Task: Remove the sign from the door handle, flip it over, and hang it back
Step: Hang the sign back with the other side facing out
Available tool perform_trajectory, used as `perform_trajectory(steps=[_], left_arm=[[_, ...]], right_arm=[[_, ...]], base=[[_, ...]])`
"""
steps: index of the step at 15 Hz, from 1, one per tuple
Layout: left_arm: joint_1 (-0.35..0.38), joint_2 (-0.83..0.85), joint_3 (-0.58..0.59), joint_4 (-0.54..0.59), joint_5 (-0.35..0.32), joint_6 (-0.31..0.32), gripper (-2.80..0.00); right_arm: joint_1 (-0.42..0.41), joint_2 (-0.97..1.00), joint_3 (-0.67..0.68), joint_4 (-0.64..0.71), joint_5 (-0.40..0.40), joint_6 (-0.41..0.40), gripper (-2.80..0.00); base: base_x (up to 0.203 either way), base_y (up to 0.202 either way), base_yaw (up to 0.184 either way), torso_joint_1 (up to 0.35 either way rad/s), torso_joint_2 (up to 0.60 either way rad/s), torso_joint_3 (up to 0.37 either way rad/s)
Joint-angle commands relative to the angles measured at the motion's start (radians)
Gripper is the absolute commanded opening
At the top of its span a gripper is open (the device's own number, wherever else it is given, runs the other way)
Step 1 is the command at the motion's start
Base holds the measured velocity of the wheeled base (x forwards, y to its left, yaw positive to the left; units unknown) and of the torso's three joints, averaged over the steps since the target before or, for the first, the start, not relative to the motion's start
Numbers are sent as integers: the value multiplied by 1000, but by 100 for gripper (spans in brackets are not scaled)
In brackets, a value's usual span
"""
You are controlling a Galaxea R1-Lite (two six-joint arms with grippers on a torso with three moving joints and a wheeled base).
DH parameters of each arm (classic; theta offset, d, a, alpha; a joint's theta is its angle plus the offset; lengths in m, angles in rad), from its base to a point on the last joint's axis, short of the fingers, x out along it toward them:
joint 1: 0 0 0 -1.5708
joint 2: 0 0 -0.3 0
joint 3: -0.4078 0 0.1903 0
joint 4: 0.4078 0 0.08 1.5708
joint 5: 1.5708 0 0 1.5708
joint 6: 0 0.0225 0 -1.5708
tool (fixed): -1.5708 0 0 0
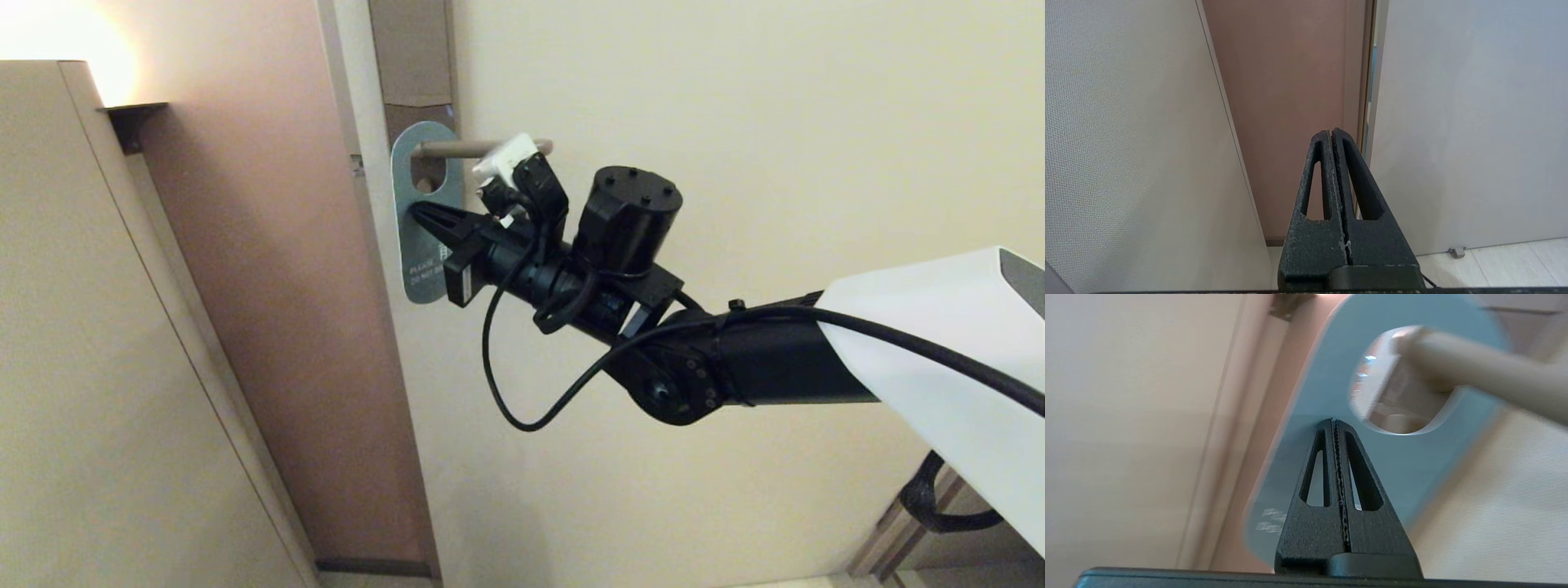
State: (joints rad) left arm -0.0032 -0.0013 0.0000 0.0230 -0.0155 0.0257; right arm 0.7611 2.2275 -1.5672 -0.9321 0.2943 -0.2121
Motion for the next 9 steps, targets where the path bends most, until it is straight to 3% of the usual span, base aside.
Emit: perform_trajectory(steps=[1,7,9], left_arm=[[0,1,0,0,0,0,-280],[0,1,0,0,0,0,-280],[0,1,0,0,0,0,-280]], right_arm=[[17,19,-3,-6,2,-1,-280],[30,85,-91,-27,-11,-8,-280],[29,103,-125,-31,-71,-10,-280]], base=[[0,0,0,0,0,0],[0,0,0,0,0,0],[0,0,0,0,0,0]])
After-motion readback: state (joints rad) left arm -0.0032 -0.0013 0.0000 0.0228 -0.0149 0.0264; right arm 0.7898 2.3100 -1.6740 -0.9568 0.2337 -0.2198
